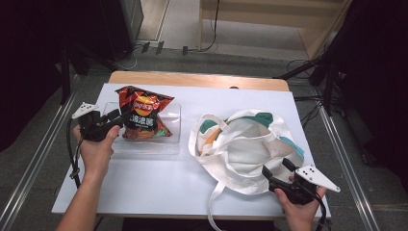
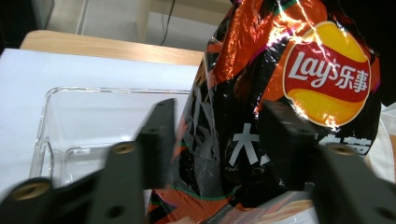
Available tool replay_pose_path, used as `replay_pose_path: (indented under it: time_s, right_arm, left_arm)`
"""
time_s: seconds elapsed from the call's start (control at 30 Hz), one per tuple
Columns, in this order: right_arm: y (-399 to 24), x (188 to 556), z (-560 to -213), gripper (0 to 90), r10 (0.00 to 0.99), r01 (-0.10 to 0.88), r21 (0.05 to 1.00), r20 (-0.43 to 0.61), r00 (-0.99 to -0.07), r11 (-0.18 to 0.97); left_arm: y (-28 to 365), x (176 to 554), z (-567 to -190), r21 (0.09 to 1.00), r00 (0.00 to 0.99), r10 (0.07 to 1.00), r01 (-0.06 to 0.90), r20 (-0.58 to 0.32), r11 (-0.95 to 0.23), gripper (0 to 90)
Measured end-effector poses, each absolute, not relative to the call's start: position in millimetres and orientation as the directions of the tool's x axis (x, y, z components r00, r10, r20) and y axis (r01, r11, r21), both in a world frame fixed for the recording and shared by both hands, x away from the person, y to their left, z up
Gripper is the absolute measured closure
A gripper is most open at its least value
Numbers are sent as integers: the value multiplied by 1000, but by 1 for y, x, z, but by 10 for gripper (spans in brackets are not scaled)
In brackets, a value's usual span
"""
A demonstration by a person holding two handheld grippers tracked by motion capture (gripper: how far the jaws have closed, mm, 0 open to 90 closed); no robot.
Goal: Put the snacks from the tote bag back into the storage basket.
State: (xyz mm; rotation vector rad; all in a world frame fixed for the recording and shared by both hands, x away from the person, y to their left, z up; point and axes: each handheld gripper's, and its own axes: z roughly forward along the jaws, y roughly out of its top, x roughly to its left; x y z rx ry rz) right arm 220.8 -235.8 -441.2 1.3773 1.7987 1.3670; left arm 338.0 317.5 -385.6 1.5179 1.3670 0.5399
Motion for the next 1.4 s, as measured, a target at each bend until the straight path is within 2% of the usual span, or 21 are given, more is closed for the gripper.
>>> replay_pose_path:
  time_s: [0.17, 0.3, 0.33, 0.87, 1.07, 1.3, 1.4]
  right_arm:
    - [-236, 220, -440, 214, 909, 411, 912, 178, -378, -7]
    - [-238, 220, -439, 213, 908, 406, 914, 180, -379, -12]
    - [-238, 220, -439, 212, 908, 408, 913, 182, -378, -13]
    - [-246, 219, -434, 212, 906, 381, 924, 174, -385, -15]
    - [-254, 217, -431, 214, 912, 358, 933, 169, -374, -26]
    - [-267, 216, -429, 212, 921, 334, 942, 158, -356, -33]
    - [-275, 215, -429, 210, 919, 336, 941, 162, -360, -35]
  left_arm:
    - [314, 325, -384, 877, 249, 934, 467, -258, 118, 151]
    - [309, 312, -385, 889, 250, 940, 448, -232, 100, 12]
    - [308, 309, -385, 892, 255, 940, 442, -227, 95, 0]
    - [284, 260, -396, 922, 354, 924, 387, -142, -6, 0]
    - [285, 246, -405, 924, 344, 929, 383, -136, -6, 0]
    - [291, 229, -414, 922, 336, 938, 383, -82, -56, 0]
    - [296, 226, -416, 927, 329, 940, 374, -93, -39, 0]
